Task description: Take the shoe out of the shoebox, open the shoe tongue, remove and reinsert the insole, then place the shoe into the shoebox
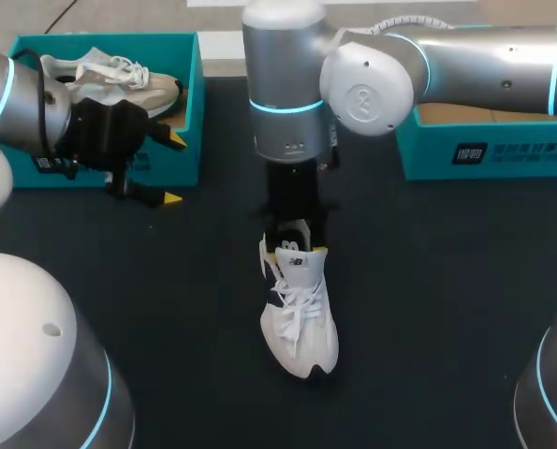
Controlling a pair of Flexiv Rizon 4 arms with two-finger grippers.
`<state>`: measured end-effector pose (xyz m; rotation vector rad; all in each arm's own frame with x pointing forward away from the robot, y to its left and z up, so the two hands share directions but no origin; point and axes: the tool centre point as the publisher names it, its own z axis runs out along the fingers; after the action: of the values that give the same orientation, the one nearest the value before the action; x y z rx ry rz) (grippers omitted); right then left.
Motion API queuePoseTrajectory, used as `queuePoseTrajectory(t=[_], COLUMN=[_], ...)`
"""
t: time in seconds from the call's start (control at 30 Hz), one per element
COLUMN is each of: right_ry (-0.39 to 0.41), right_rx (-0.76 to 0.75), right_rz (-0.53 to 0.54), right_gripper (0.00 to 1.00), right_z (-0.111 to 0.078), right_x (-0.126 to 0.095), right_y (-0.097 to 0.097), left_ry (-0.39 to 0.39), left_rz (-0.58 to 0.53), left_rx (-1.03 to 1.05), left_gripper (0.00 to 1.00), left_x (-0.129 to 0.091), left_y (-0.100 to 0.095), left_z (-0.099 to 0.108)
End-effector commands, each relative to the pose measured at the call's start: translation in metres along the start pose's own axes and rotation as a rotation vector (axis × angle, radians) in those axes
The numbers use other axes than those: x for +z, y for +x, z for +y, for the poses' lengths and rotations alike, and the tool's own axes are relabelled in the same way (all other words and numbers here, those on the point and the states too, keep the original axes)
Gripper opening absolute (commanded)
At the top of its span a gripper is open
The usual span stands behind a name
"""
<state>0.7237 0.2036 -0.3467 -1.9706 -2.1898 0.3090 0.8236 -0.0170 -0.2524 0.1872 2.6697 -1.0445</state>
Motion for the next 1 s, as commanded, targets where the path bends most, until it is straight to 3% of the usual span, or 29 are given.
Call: queuePoseTrajectory(t=[0.03,0.53,1.0], right_ry=[-0.026,0.019,0.032], right_rx=[-0.027,-0.028,0.066], right_rz=[0.010,-0.021,-0.016], right_gripper=[1.00,1.00,1.00], right_z=[-0.002,-0.010,-0.044], right_x=[0.000,0.001,-0.008], right_y=[0.004,0.004,-0.002], left_ry=[-0.005,-0.005,-0.005], left_rz=[0.000,0.000,0.000], left_rx=[0.000,0.000,0.000], left_gripper=[1.00,1.00,1.00], left_x=[-0.001,-0.001,-0.001], left_y=[0.001,0.001,0.001], left_z=[-0.001,-0.001,-0.001])
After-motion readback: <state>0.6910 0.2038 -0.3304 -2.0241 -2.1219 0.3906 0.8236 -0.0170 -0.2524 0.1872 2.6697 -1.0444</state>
